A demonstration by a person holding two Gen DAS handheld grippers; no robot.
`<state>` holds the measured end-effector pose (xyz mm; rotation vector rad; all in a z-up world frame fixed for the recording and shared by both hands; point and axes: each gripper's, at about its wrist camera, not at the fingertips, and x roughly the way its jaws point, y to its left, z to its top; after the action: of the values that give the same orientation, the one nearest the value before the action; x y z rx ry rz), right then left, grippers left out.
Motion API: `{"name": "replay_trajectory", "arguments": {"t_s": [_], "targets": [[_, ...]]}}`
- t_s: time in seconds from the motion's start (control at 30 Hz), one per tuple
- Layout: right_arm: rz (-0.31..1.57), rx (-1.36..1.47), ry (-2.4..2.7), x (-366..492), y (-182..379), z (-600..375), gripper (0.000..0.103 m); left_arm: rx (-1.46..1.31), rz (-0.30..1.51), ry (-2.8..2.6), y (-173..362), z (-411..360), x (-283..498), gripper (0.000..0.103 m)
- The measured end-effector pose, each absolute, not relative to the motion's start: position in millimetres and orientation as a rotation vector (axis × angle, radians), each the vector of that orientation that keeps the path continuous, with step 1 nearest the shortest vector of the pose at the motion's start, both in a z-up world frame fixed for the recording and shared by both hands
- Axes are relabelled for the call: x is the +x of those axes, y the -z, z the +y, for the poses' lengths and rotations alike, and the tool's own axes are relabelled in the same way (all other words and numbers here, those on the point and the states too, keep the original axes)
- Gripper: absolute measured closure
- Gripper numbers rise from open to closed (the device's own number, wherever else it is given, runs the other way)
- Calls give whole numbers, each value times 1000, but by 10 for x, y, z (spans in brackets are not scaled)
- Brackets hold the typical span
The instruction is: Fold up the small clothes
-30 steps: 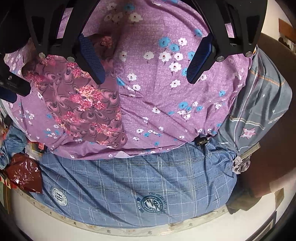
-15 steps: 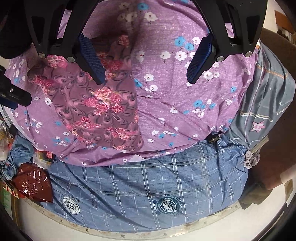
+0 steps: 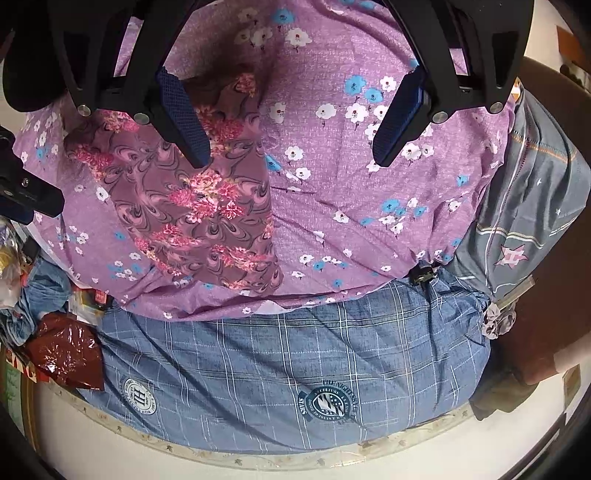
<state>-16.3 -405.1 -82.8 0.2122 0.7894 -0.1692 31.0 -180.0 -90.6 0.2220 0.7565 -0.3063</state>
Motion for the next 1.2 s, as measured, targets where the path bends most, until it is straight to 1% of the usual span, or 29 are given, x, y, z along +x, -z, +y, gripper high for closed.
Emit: {"name": "replay_trajectory", "arguments": {"t_s": [0.43, 0.77, 1.2], "targets": [[781, 174, 195, -184, 750, -4003, 30, 197, 748, 334, 697, -1772, 208, 12], [787, 186, 212, -196, 777, -4071, 30, 272, 801, 403, 737, -1953, 146, 12], [793, 185, 211, -165, 804, -4079, 30, 249, 756, 347, 710, -1914, 177, 12]]}}
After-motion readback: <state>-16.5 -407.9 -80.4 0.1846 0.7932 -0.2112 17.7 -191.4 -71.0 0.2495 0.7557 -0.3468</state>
